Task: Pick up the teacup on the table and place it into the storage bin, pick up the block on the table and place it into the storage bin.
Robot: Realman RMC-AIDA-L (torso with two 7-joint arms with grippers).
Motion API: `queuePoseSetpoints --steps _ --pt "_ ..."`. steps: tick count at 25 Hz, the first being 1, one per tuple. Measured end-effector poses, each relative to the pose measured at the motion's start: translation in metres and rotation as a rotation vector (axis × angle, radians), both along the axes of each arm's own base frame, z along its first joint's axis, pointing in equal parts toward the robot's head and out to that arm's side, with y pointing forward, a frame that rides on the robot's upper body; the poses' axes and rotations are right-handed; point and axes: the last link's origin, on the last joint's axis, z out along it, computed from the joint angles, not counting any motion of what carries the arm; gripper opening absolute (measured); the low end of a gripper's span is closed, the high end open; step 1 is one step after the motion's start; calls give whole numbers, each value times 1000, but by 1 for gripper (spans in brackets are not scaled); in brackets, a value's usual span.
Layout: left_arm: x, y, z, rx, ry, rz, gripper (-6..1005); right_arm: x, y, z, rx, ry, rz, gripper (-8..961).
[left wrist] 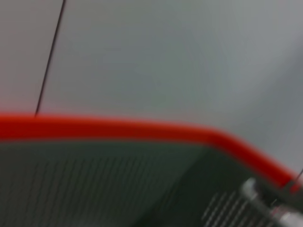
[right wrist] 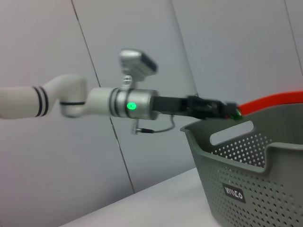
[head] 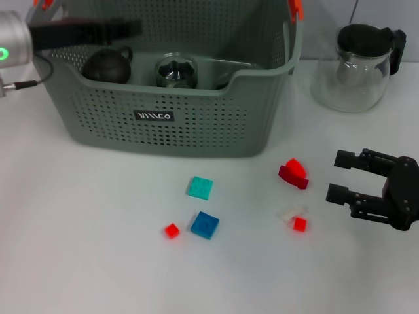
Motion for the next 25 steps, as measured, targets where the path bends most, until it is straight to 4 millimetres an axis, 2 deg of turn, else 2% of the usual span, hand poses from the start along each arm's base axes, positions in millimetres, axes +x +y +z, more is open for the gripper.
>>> queuePoseSetpoints --steps 6,11,13,14,16,19,21,25 --pt "3 13 -20 -3 133 77 412 -1 1 0 -3 -1 2 792" --pt "8 7 -14 37 77 55 414 -2 1 -1 -6 -2 5 792" --pt "8 3 -11 49 50 43 480 -2 1 -1 -9 -2 8 792" --pt "11 -13 -4 57 -44 -34 514 -2 1 -2 -10 -1 10 792" --pt "12 -28 1 60 -114 -117 580 -3 0 -3 -13 1 11 792" --pt "4 -68 2 57 -224 -298 579 -4 0 -4 -15 5 13 792" --pt "-7 -91 -5 43 -245 -368 579 -4 0 -5 -18 8 12 792" --pt "-44 -140 -38 52 -151 -448 578 -4 0 -6 -19 9 14 792"
